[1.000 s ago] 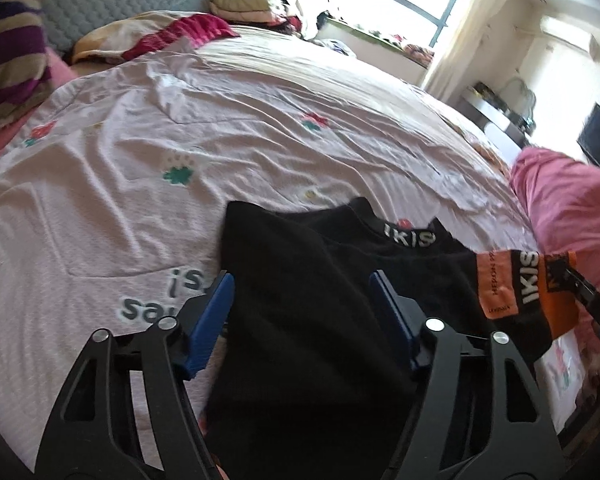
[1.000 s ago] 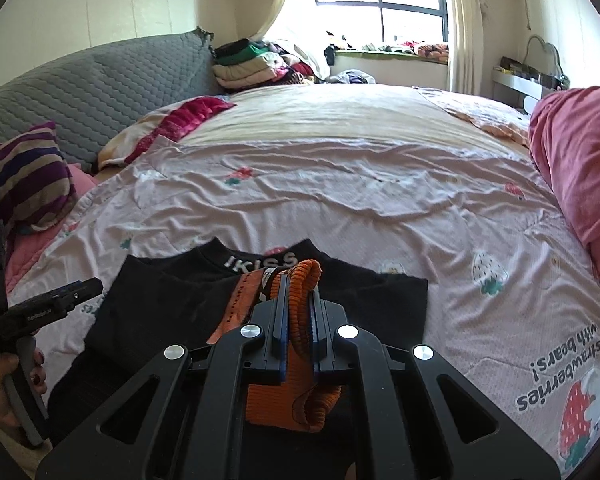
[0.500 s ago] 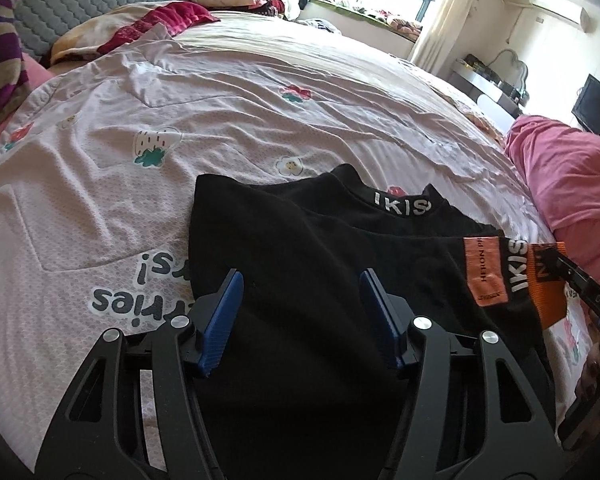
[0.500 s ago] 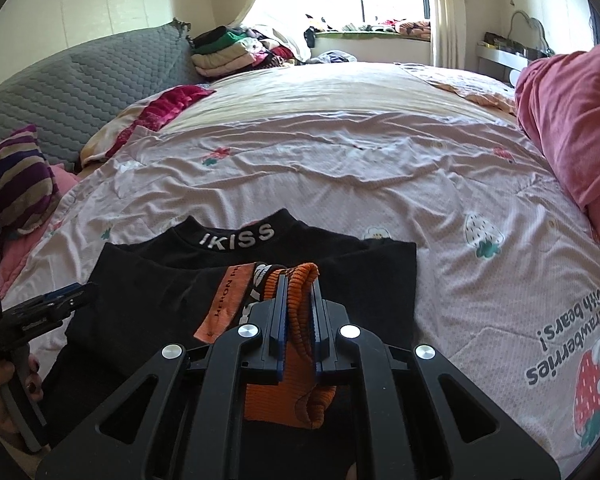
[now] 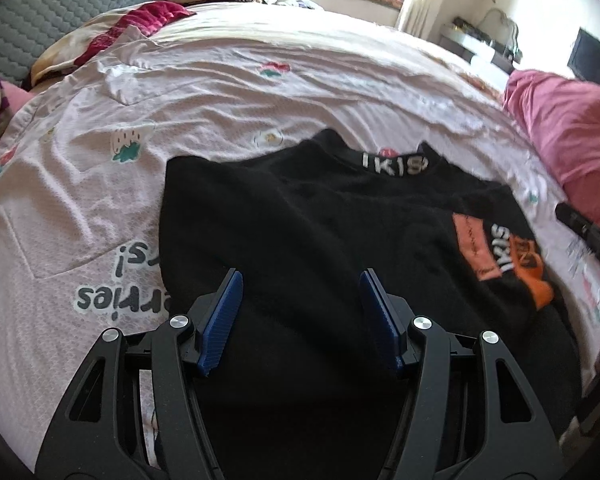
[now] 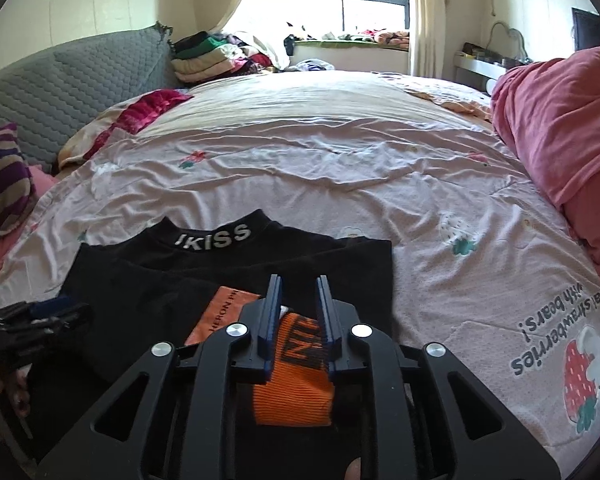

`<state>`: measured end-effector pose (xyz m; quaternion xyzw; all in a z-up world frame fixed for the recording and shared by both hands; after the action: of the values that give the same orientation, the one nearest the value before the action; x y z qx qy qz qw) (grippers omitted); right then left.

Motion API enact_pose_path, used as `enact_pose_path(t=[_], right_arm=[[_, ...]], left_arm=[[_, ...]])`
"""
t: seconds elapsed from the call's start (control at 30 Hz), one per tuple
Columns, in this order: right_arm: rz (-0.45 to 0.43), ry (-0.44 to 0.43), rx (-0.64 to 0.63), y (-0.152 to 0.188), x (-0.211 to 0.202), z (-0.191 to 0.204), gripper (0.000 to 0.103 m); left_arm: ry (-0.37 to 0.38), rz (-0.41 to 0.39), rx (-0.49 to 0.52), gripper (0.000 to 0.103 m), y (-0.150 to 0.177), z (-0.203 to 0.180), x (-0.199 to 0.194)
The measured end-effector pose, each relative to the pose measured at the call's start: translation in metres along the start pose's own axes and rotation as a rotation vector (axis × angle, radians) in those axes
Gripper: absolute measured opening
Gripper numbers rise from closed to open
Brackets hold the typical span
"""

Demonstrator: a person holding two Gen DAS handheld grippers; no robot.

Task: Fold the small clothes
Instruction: 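Carry the cuff over the shirt and lower it with the right tool, then open the right tool and move both tools back toward the shirt hem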

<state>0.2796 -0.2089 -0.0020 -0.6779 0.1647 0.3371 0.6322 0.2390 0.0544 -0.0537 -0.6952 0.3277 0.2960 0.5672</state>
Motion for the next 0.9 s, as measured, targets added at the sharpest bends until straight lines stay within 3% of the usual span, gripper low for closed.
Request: enact_pose_path(t=[0.1, 0.23, 0.33, 0.53, 0.9], right_arm=[[0.02, -0.019, -0.052, 0.003, 0.005, 0.014, 0.026], [0.078, -0.062, -0.104, 0.012, 0.014, 0.033, 0.04], [0.126, -0.091, -0.118, 0.02, 0.021, 0.042, 0.042], [0.272, -0.028, -0.133, 0.053, 0.048, 0.033, 0.045], [0.209, -0.044, -0.075, 0.055, 0.032, 0.026, 0.048]], left_arm=[[0.004, 0.029, -0.003, 0.054, 0.005, 0.001, 0.009], [-0.004, 0.036, 0.013, 0.055, 0.007, 0.0, 0.01], [-0.007, 0.037, 0.02, 0.056, 0.008, -0.001, 0.01], [-0.002, 0.041, 0.025, 0.058, 0.009, -0.001, 0.011], [0.001, 0.045, 0.027, 0.06, 0.009, -0.002, 0.009]])
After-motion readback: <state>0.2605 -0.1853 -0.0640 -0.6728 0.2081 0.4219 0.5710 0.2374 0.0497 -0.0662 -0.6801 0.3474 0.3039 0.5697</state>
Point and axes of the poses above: each gripper's, at about its wrist camera, not at the fingertips, and x roughly the way its jaws point, z to its left, y to its underside, the point moved 5 cm from there along x, roughly the way its jaws point, and after that the axes turned 2 degrees about y, right-handed, at the moved point
